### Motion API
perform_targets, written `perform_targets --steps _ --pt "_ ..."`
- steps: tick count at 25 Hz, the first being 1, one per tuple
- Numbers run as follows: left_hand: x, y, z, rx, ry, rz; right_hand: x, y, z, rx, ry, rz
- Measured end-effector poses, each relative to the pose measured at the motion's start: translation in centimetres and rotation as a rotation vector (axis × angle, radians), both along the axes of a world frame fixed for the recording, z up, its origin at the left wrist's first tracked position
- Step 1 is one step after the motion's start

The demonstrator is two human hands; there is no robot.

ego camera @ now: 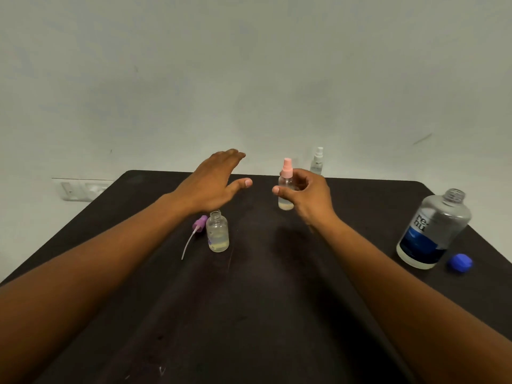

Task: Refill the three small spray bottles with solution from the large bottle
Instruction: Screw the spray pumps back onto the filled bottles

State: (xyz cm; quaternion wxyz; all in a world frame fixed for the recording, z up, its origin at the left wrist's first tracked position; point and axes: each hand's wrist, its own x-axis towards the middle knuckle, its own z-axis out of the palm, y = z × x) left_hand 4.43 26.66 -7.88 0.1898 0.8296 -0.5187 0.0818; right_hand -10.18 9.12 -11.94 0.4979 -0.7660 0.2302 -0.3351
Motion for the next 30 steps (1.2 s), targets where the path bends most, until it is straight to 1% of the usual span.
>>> perform_targets --steps 5,10,17,23,27,30 --pt "3.3 -1.0 -1.4 0.019 -0.049 -0.011 5.5 -3.6 -1.1 -0.020 0.044 -0.036" --pt "5.2 -1.5 -3.0 0.016 -0.048 -0.006 9.8 -5.9 -2.5 -0.038 0.067 -0.099" --pt "6.7 -1.4 -4.4 0.024 -0.018 0.011 12.1 -7.6 -3.2 -0.068 0.113 -0.121" --pt "6.5 -0.5 -4.0 0.021 -0.003 0.037 10.4 -6.6 -2.9 -0.063 0.205 -0.106" --pt "5.0 1.7 -3.4 0.045 0.027 0.075 6.4 -4.1 -2.4 -0.108 0.280 -0.105" --pt "2.5 4.6 -2.5 0.059 0.037 0.105 2.4 -1.1 -1.2 -0.176 0.257 -0.063"
